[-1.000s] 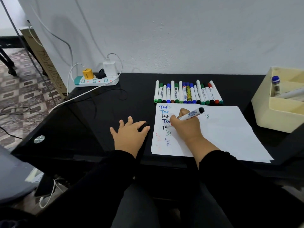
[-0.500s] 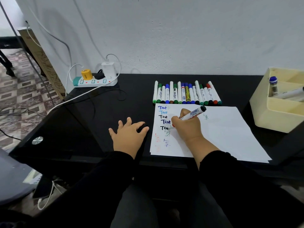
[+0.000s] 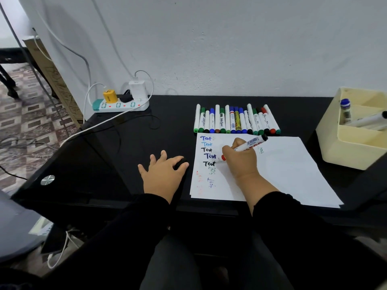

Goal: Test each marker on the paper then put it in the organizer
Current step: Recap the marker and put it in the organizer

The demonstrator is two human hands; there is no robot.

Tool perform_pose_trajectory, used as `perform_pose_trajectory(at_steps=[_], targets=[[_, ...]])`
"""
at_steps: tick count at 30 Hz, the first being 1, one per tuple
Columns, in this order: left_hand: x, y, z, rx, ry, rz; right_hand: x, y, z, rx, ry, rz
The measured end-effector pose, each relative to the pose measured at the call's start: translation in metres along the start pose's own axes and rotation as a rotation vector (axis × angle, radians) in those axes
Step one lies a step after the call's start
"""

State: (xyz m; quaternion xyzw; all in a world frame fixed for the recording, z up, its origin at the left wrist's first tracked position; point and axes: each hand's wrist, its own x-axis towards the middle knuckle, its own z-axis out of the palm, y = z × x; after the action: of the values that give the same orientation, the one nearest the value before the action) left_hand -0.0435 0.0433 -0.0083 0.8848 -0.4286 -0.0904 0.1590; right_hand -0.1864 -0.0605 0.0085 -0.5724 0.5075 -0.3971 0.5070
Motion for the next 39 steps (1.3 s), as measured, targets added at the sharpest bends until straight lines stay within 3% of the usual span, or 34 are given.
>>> perform_pose_trajectory(at_steps=[6,11,19,26,39], targets=[[-0.001,0.002,-0.004,-0.019,-0.025,-0.007,0.013,-0.017,-0.007,0.104,-0.074,0.292],[-0.006,0.002,-0.015,-0.155,-0.069,0.004,0.014,-0.026,-0.012,0.092,-0.196,0.335],[-0.022,0.026,-0.048,-0.550,-0.067,0.194,0.005,-0.052,-0.028,0.382,-0.212,0.173],[-0.043,0.059,-0.065,-0.965,-0.187,0.241,-0.021,-0.074,-0.041,0.333,-0.226,0.034],[-0.054,0.074,-0.070,-0.955,-0.292,0.299,-0.032,-0.074,-0.058,0.325,-0.291,-0.052]])
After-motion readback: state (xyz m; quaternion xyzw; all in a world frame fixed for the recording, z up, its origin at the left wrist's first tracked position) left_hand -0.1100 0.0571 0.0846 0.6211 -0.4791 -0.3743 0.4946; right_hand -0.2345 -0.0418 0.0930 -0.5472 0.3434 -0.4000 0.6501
